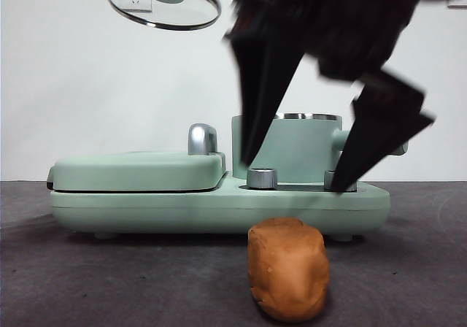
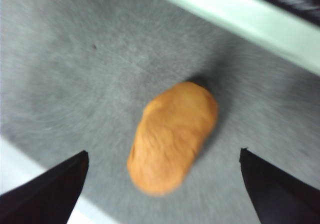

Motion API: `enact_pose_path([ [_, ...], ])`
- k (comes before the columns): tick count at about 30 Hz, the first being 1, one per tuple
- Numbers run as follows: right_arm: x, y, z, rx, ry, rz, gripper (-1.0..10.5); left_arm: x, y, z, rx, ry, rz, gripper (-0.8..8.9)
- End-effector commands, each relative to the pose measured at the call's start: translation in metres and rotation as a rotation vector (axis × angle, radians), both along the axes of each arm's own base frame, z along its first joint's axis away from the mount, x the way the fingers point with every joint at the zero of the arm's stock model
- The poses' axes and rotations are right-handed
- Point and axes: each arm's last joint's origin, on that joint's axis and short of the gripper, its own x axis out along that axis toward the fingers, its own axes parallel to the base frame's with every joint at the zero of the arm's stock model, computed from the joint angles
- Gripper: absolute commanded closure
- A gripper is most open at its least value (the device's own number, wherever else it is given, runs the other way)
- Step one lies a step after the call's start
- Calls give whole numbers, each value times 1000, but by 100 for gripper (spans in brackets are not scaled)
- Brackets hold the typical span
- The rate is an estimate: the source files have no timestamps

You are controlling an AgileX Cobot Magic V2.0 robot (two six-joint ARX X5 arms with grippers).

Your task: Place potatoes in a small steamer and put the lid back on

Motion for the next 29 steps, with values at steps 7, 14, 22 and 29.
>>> enact_pose_path([
  [7,12,25,-36,-65,47,13,468,-2,5,15,-17,-73,0,796],
  [14,12,28,-45,-98,64,15,548,-1,6,14,-16,-72,4,796],
  [22,11,27,-46,-113,77,15,753,2,13,14,-11,-76,22,796],
  [29,17,28,-36,-78,105,17,788,5,24,14,-10,-76,54,796],
])
